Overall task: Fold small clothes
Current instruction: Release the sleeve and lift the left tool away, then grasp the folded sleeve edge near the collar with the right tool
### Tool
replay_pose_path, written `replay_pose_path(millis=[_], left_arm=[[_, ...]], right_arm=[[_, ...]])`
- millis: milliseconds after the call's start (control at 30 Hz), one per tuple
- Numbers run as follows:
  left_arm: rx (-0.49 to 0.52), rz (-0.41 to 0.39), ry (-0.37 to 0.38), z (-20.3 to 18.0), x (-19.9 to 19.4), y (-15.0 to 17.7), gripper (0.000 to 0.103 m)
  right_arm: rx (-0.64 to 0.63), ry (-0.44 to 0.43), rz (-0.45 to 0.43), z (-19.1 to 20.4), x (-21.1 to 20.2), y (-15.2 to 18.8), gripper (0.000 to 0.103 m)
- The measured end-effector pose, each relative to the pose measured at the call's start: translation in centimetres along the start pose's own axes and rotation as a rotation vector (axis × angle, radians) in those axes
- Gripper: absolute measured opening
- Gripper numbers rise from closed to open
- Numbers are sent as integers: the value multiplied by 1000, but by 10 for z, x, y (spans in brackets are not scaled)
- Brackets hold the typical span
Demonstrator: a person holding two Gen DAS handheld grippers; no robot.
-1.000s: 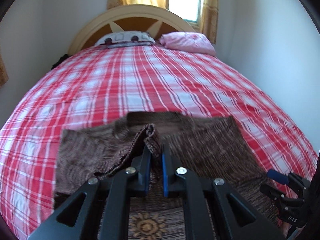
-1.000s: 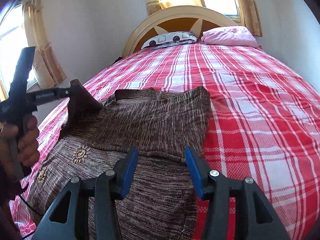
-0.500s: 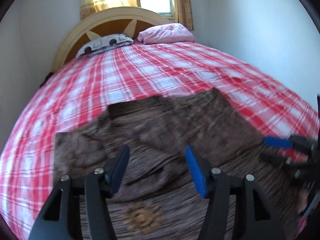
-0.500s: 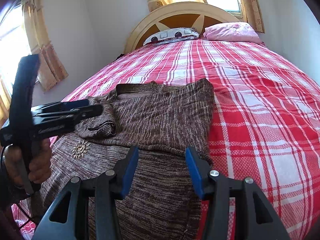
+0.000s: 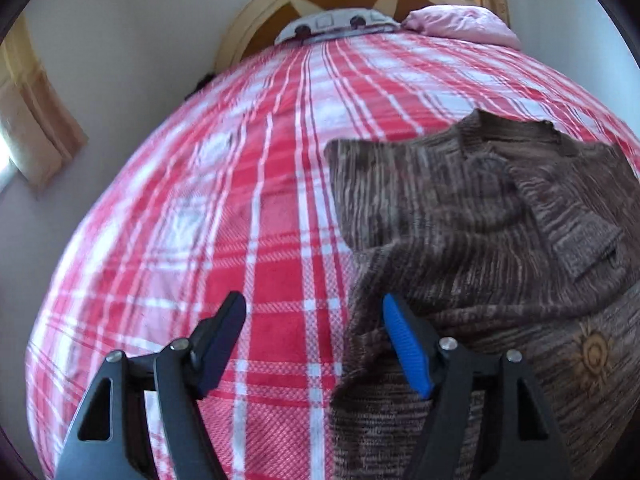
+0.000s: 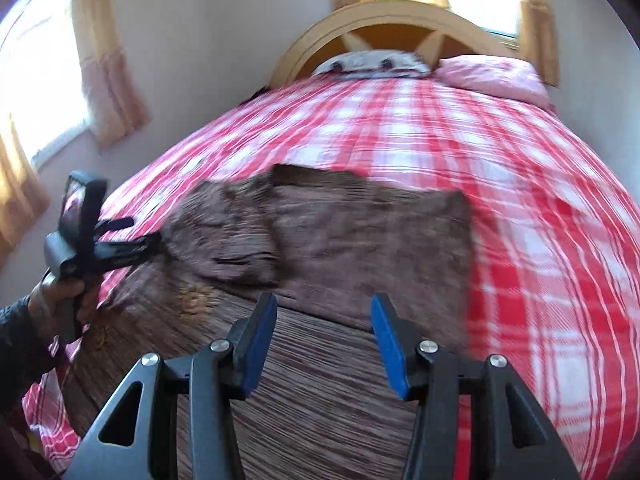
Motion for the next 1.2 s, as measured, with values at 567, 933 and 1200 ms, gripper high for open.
replay_pose_path(millis=[567, 933, 1200], left_arm=[[-134, -71, 209, 9, -5, 11, 87], [-157, -65, 214, 12, -3, 13, 87], [-142, -67, 203, 12, -3, 12, 87]], right_arm=[[-311, 156, 213, 100, 110, -14, 50], [-256, 111, 193, 103, 113, -26, 12], [-108, 154, 171, 65, 107, -41, 7]])
Point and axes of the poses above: each gripper's, at about its wrist camera, not at the fingertips, and x roughly the way its jaws point, z to its left, y to its underside, the point moved 8 cm from there along x, roughly the way its jaws point, and after that the axes turned 8 degrees about y, right-handed, at the moved point
